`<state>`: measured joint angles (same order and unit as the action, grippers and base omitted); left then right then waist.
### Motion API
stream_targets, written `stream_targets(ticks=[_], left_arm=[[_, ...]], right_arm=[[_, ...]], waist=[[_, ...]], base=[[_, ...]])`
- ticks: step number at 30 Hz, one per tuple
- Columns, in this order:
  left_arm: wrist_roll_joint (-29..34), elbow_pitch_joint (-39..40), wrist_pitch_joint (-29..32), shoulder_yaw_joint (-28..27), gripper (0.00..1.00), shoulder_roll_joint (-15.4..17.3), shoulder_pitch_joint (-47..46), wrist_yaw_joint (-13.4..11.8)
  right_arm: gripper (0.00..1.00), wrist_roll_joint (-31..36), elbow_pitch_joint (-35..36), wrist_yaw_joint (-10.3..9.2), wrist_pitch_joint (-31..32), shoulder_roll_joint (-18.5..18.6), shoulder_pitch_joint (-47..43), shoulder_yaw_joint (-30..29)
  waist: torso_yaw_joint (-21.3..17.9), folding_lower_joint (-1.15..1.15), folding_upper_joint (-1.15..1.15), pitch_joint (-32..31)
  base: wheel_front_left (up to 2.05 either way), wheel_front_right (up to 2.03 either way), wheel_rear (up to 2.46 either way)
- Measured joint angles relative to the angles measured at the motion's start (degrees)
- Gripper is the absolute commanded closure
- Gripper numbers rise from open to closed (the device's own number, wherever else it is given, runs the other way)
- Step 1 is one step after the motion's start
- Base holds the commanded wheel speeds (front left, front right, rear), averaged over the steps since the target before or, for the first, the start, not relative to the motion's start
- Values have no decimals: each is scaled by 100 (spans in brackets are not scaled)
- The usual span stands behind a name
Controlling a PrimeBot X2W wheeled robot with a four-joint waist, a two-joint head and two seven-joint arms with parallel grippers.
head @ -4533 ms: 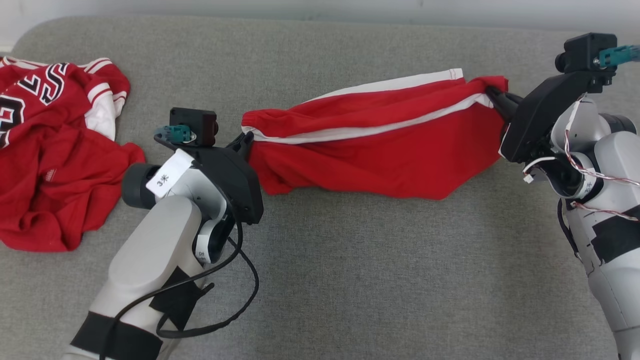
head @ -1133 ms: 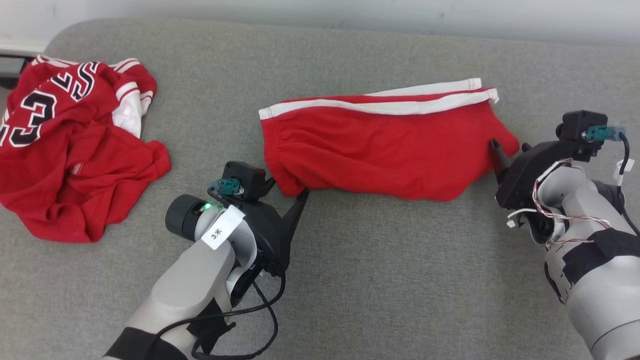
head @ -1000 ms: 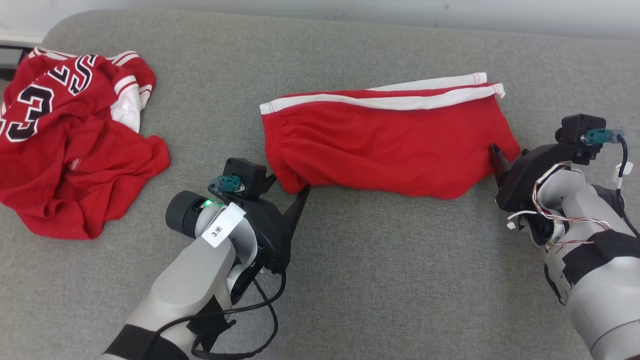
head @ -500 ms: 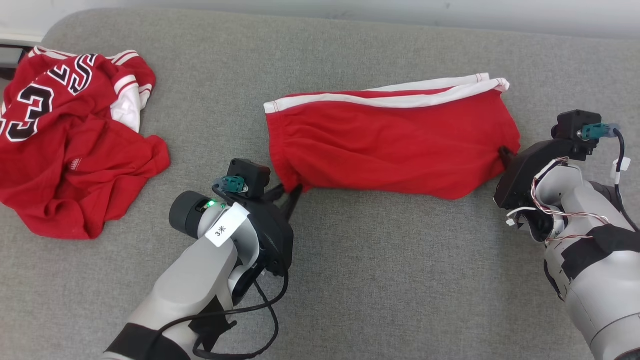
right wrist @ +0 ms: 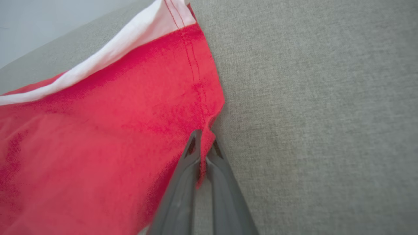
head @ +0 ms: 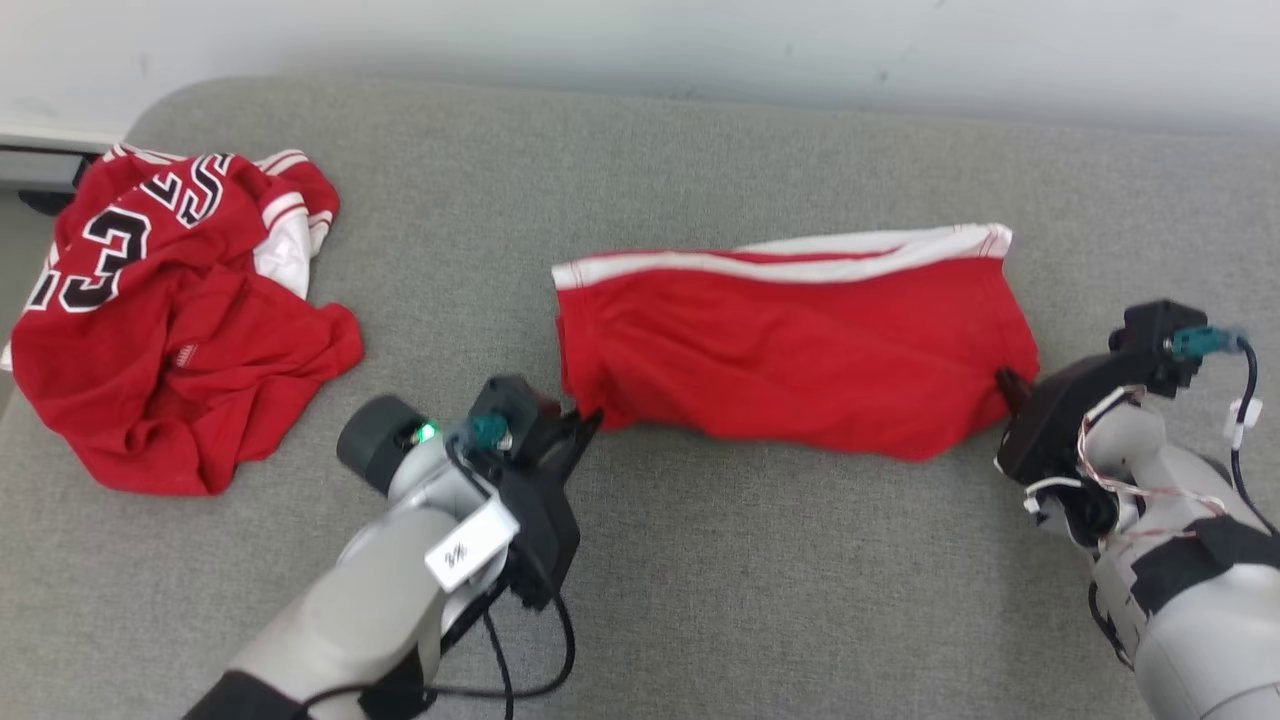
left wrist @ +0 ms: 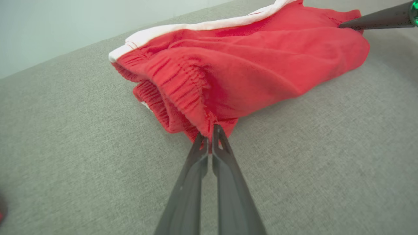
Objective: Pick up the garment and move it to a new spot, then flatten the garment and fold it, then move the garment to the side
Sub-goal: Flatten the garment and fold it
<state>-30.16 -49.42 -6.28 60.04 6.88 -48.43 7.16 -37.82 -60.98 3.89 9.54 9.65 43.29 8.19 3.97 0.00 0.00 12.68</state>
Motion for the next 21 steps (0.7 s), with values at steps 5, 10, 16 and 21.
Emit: stream_targets(ticks=[5,10,16,21], left_arm=[[-14,325,-261,509,100,316,399,0],[-125,602,-434,838,100,639,803,0],[-367,904,-492,1082,99,991,1210,0],[-570,1214,-510,1158,98,1176,1571,0]], right_arm=[[100,-48,146,71,-102,38,-509,-43],[100,-132,457,169,-237,16,-1195,-64],[100,-154,1082,215,-478,-25,-2168,-77],[100,-209,1696,215,-563,-74,-2908,-77]], waist=[[6,0,0,-256],[-5,-1,-1,-567],[-61,-1,-1,-972],[-177,-1,-1,-1255]], base=[[0,0,0],[0,0,0],[0,0,0],[0,0,0]])
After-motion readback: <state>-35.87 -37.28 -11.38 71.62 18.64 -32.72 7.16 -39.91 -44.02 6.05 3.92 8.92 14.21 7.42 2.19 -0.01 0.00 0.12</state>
